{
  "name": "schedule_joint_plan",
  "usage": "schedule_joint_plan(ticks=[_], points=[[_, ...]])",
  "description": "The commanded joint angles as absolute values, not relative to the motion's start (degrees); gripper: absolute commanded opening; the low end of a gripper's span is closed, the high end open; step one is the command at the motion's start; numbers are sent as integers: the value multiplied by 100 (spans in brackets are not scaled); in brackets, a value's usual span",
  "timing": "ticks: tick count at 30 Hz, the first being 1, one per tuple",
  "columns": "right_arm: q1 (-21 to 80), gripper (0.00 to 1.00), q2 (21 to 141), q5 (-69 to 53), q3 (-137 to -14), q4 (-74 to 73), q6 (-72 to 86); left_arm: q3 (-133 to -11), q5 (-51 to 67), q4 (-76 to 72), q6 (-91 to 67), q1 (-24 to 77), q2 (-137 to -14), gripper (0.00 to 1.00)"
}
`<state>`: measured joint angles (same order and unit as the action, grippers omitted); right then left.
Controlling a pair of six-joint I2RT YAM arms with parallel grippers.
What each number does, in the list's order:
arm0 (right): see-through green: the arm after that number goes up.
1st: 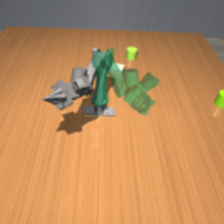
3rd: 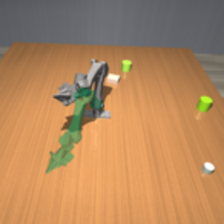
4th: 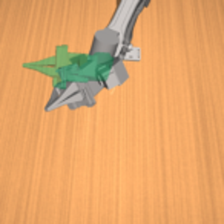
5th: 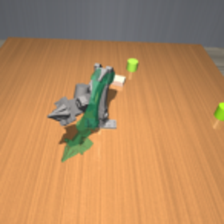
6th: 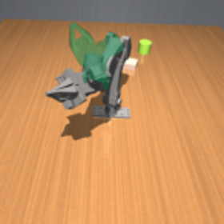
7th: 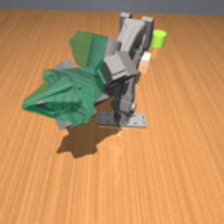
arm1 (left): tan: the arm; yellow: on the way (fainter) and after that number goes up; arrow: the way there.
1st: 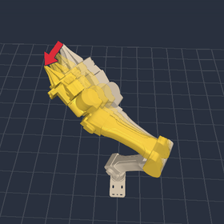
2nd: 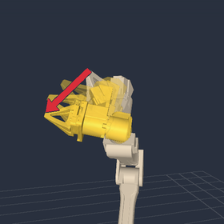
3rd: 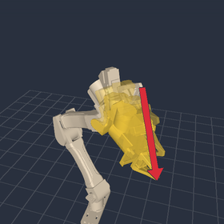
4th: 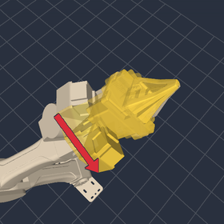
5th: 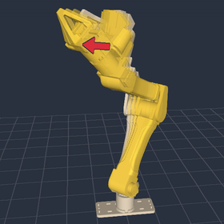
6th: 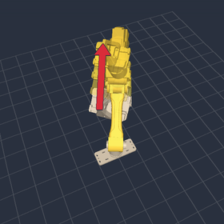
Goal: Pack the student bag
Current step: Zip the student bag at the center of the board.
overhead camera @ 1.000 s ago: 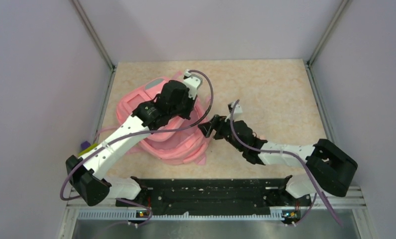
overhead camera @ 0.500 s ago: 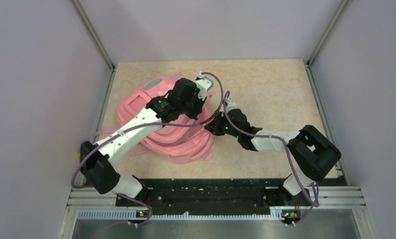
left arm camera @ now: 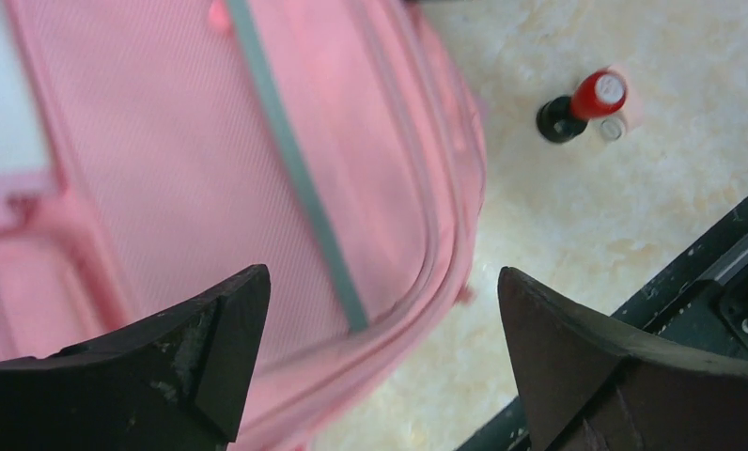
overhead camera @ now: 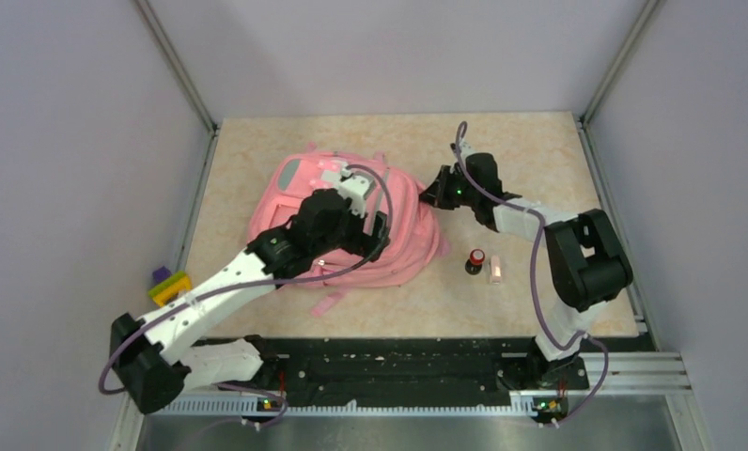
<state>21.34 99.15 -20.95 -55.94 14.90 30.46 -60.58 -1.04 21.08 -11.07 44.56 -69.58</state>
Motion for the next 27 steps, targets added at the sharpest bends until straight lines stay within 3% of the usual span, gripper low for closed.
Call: schedule_joint_plan(ticks=[1,7,12,17,19,27], points=[[1996,0,10049,-2458,-6161,1446,2780,-5073,-849,2294,-2033,4406,-5632,96],[1988,0,10055,-2642,-6167,1463,2809,-4318,-1454,3491,-3097,4312,-4767,93],[1987,0,10031,-2750,-6098,1507,2860,-4105,-1797,3886,-3707,4226,-4435,69],[1986,0,10031,-2784,-6068,1526,2872,-3931,-1651,3873,-3773,3880,-4366,60],[1991,0,10031,-2801,-6055,1533,2887,-3898,-1506,3823,-3726,3729,-4429,51],[1987,0,10046,-2830,-6037,1538,2890,-3808,-1243,3622,-3579,3412,-4500,46]])
